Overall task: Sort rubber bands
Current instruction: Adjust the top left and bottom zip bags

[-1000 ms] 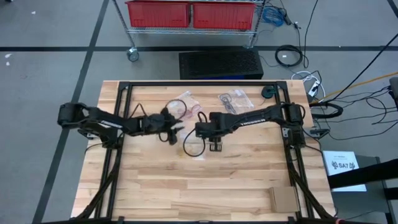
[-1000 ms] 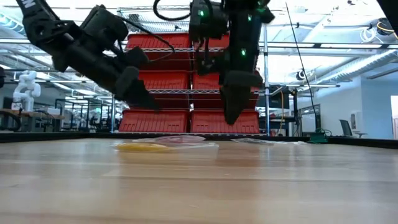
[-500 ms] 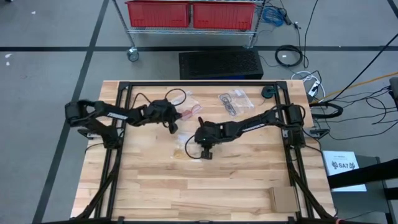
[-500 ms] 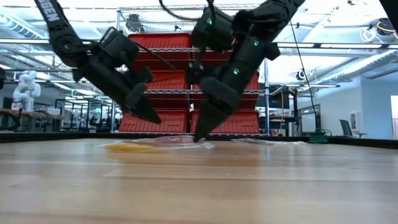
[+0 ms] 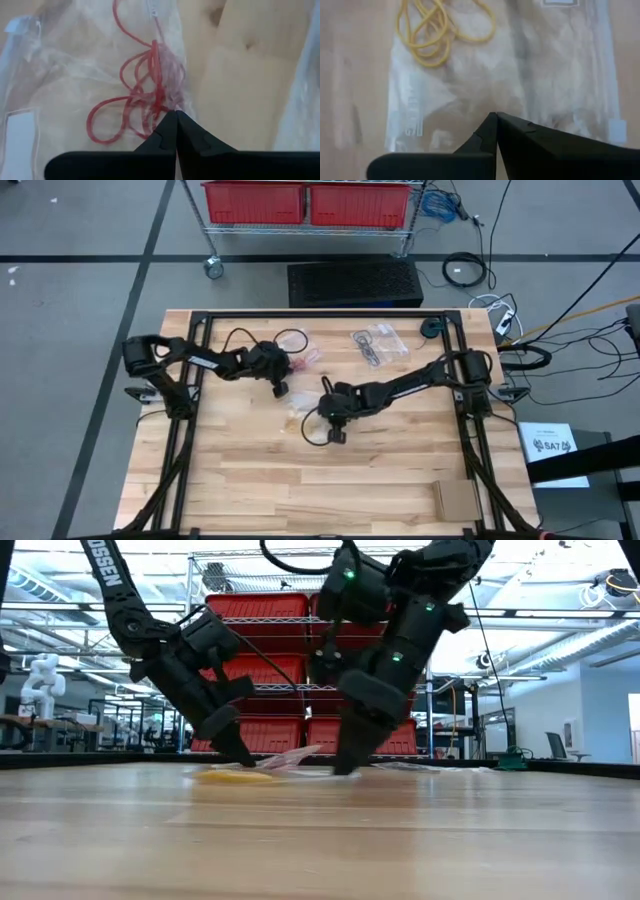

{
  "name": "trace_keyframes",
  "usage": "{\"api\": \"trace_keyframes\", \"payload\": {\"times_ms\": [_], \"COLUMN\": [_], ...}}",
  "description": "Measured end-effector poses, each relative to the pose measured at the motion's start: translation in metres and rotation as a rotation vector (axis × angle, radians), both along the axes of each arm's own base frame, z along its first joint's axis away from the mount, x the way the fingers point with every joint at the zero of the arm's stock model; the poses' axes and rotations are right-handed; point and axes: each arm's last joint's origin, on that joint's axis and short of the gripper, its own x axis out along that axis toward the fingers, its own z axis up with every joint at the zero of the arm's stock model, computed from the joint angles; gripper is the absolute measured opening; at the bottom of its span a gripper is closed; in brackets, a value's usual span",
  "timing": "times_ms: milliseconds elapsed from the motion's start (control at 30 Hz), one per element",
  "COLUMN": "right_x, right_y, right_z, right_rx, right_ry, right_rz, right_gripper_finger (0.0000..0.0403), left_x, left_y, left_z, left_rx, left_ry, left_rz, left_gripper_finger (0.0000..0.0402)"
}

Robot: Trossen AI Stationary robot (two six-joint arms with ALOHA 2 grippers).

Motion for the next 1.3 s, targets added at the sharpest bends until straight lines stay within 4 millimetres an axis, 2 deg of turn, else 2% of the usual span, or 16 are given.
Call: {"api": "trace_keyframes", "payload": {"times_ms": [233, 467, 600, 733, 833, 900, 1033, 1133, 1300], "right_x": [-0.022, -0.051, -0.052, -0.039, -0.029, -0.024, -0.019, -0.016, -0.016], "right_y": [-0.001, -0.006, -0.005, -0.004, -0.003, -0.001, 0.004, 0.012, 0.020], "right_z": [0.012, 0.037, 0.059, 0.071, 0.068, 0.058, 0.037, 0.022, 0.011], "right_rx": [-0.061, -0.140, -0.140, -0.093, -0.048, -0.037, -0.048, -0.034, -0.038], "right_ry": [0.159, 0.314, 0.205, 0.008, -0.071, -0.068, -0.071, -0.060, -0.033], "right_rz": [-0.015, -0.042, -0.079, -0.130, -0.196, -0.257, -0.421, -0.478, -0.469], "right_gripper_finger": [0.0000, 0.0000, 0.0000, 0.0000, 0.0000, 0.0000, 0.0000, 0.0000, 0.0000], "left_x": [-0.009, -0.021, -0.025, -0.021, -0.015, -0.012, -0.010, -0.002, 0.004], "left_y": [-0.009, -0.039, -0.056, -0.061, -0.059, -0.057, -0.047, -0.052, -0.065], "left_z": [0.008, 0.018, 0.026, 0.044, 0.056, 0.057, 0.038, 0.025, 0.007], "left_rx": [-0.026, -0.081, -0.093, -0.042, -0.034, -0.060, -0.142, -0.198, -0.229], "left_ry": [0.073, 0.187, 0.207, 0.074, -0.120, -0.182, -0.124, -0.111, -0.041], "left_rz": [-0.021, -0.105, -0.152, -0.113, -0.048, 0.010, 0.157, 0.099, -0.007], "left_gripper_finger": [0.0003, 0.0002, 0.0002, 0.0002, 0.0002, 0.0002, 0.0002, 0.0002, 0.0002]}}
